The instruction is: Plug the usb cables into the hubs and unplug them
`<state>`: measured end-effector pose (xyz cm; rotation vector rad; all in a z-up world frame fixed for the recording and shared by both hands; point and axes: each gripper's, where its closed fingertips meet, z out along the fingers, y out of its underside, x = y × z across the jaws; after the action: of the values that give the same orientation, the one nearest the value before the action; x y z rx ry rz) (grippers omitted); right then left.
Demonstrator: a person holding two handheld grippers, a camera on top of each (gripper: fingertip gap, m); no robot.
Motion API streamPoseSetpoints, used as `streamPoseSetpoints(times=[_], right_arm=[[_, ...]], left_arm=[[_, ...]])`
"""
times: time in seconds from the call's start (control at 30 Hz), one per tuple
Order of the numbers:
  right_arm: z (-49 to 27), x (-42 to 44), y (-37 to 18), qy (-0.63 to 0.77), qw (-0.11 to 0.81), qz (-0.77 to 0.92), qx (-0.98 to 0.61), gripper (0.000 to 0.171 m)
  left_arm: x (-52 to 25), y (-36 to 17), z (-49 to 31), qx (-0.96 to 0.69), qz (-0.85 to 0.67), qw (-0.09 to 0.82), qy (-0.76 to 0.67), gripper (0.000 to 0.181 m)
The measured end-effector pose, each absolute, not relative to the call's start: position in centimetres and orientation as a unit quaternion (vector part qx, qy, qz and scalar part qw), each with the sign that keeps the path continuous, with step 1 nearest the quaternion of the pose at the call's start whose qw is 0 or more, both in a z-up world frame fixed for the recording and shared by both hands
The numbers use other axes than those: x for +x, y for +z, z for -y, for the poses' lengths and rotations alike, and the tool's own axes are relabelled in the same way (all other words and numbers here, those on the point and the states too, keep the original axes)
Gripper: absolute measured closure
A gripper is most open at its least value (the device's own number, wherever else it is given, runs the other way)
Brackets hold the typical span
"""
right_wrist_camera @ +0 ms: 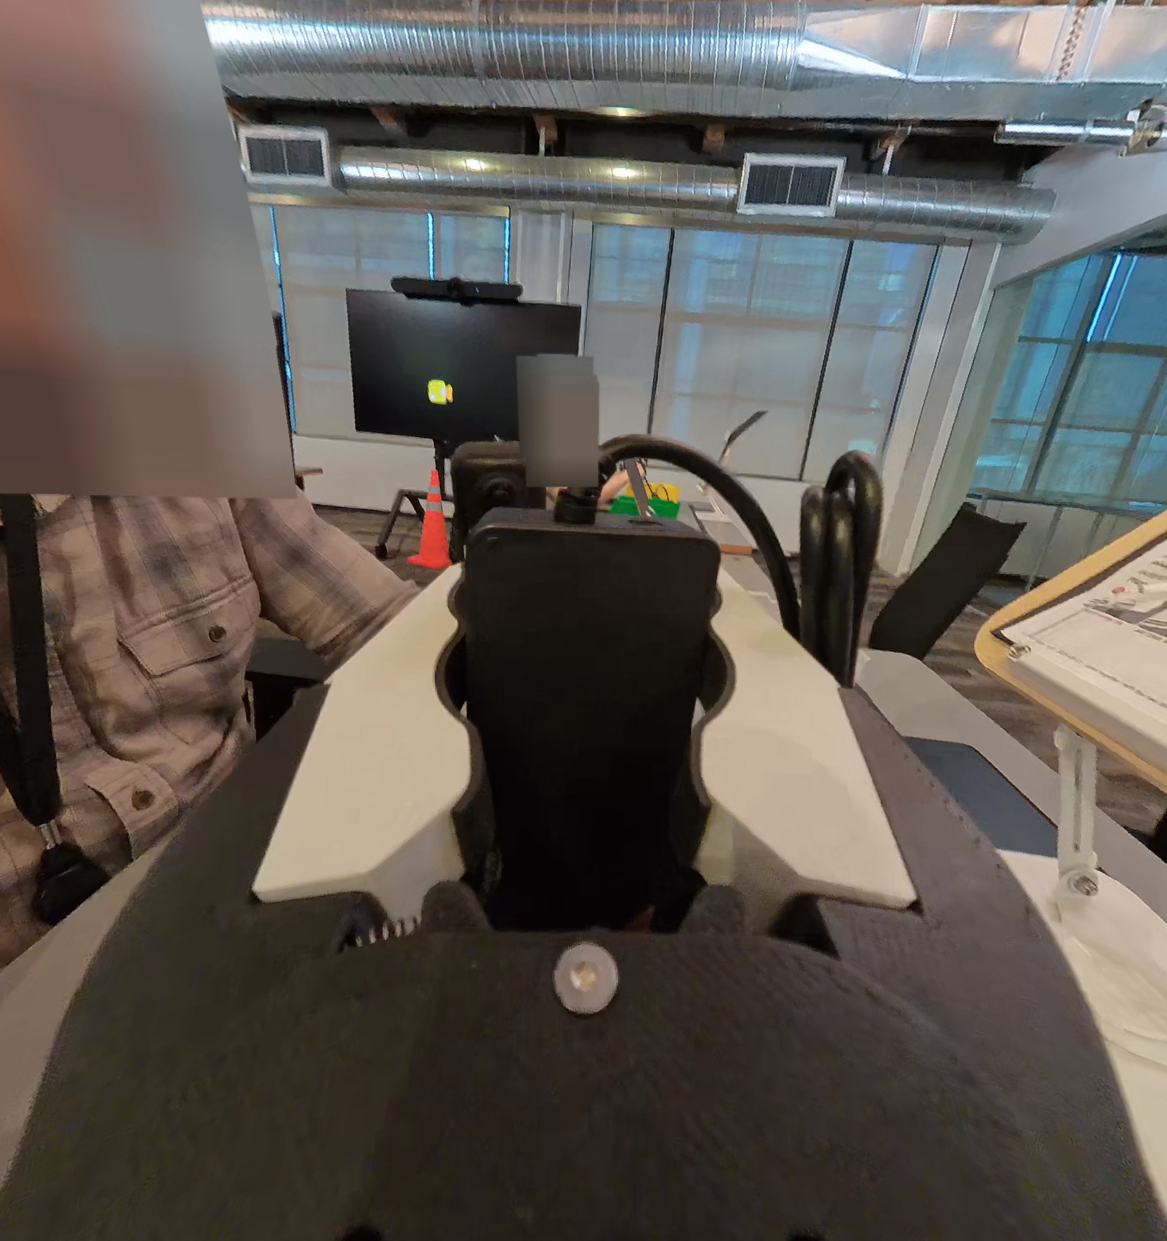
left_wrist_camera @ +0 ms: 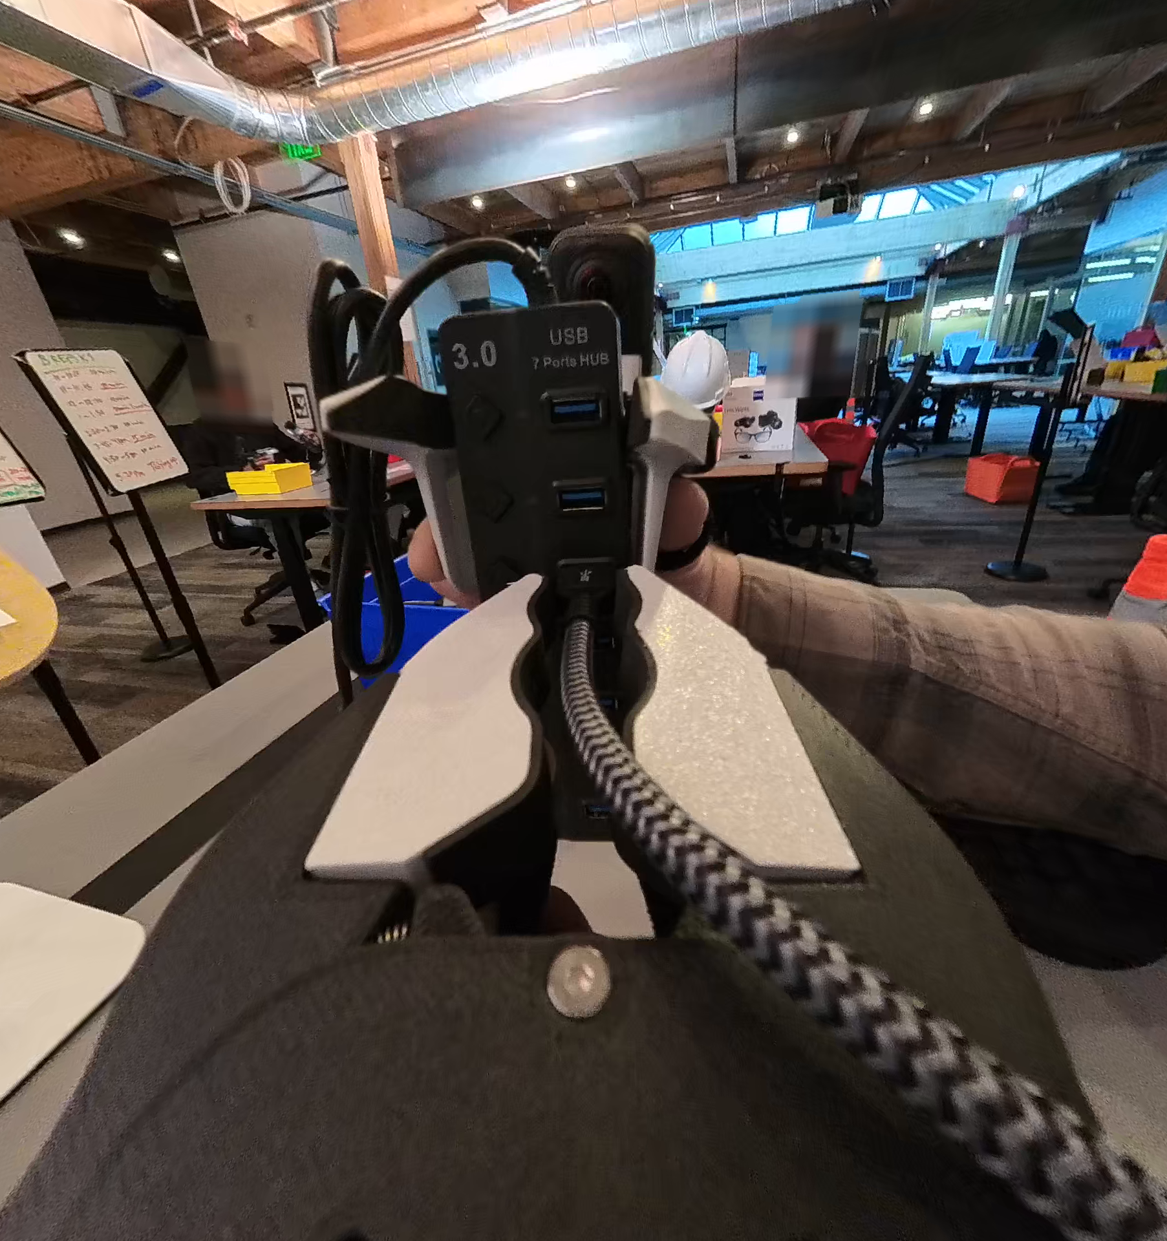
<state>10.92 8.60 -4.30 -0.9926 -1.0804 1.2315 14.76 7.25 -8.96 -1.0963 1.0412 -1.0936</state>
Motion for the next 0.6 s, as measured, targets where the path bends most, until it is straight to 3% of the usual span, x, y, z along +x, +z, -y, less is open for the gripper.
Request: streamPoseSetpoints(times=[0.13,0.33,0.6], right_arm=[[-9.5,11.0,-5.3,0.486,0.563,0.474,-0.471,0.108],[-11.6,11.7,-6.6,0.397,0.559,0.473,-0.553,0.091],[-14.2,12.6,-8.7,0.257,0.513,0.449,-0.685,0.094]], left_arm=[[14.7,-9.3,-7.8,-0.480,-0.461,0.609,-0.432,0.164],[14.2,-10.0,-9.9,-0.500,-0.457,0.644,-0.355,0.164],[13.2,-10.4,-12.4,-0.513,-0.436,0.701,-0.235,0.164]])
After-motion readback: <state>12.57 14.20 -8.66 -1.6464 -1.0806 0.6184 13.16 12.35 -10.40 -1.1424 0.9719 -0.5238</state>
